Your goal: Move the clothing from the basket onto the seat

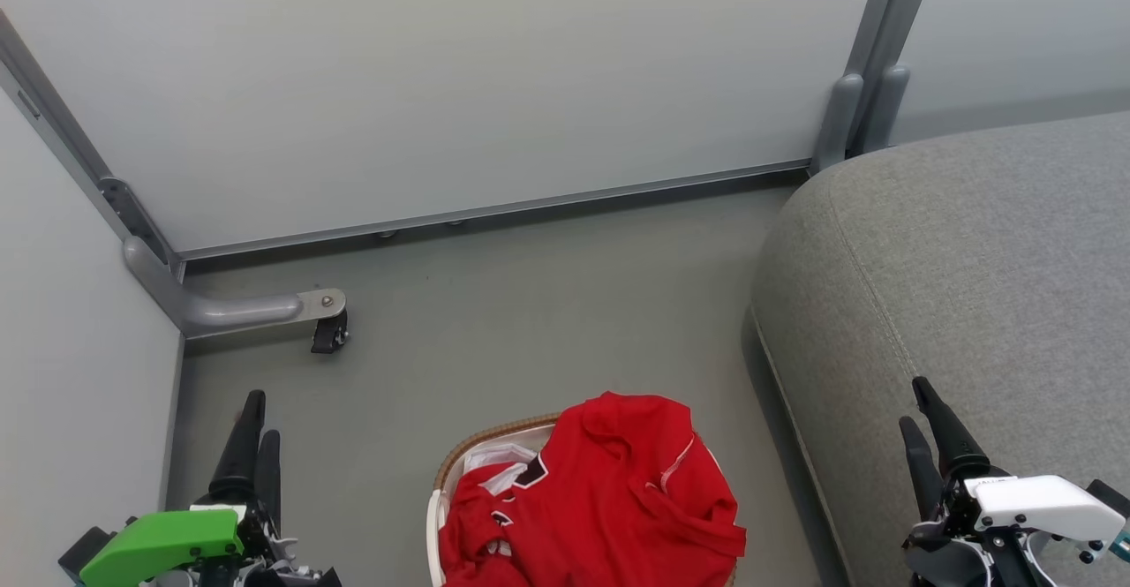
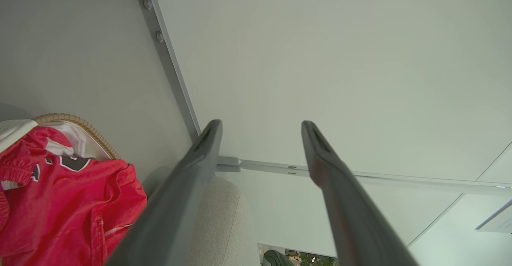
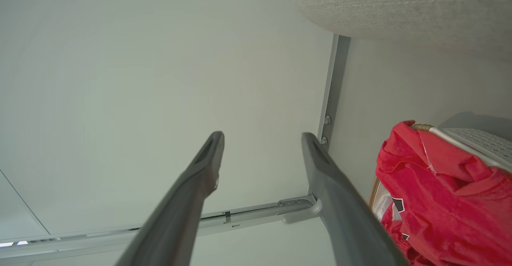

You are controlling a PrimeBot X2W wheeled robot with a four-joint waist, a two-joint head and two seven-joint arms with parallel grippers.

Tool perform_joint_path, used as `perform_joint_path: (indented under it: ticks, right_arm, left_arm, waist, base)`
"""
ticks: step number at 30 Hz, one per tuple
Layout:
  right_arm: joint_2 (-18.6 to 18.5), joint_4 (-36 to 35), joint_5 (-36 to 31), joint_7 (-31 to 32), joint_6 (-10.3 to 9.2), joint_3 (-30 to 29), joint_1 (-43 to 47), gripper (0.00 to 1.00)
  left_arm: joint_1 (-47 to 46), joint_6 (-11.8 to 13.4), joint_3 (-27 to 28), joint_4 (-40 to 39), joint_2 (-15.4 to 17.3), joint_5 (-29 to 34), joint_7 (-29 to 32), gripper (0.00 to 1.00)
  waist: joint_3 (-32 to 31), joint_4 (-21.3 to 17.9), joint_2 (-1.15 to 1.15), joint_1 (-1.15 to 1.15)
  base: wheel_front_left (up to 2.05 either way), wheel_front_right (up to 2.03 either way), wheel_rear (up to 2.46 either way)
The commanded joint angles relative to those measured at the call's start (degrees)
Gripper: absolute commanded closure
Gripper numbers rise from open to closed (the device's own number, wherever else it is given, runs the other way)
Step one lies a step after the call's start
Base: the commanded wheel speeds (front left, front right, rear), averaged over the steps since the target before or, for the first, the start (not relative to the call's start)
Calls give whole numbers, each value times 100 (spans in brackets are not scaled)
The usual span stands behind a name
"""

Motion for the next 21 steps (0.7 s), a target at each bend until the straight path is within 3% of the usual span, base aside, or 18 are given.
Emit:
perform_joint_path:
  ticks: [1, 10, 21]
  right_arm:
    - [-42, -75, -90, -86, 1, 15, -83, 0]
    - [-54, -57, -527, -326, 1, -46, -106, 0]
    - [-68, -341, -1718, -594, 2, -105, -109, 0]
  left_arm:
    - [-97, -2, -69, -115, 21, 76, -71, 0]
    - [-102, -4, -270, -184, 29, 427, -311, 0]
    - [-161, -7, -337, -386, 38, 1602, -578, 0]
  waist:
    - [1, 0, 0, 0]
    - [7, 2, 0, 0]
    - [21, 6, 0, 0]
  base:
    - [0, 0, 0]
    - [0, 0, 0]
    - [0, 0, 0]
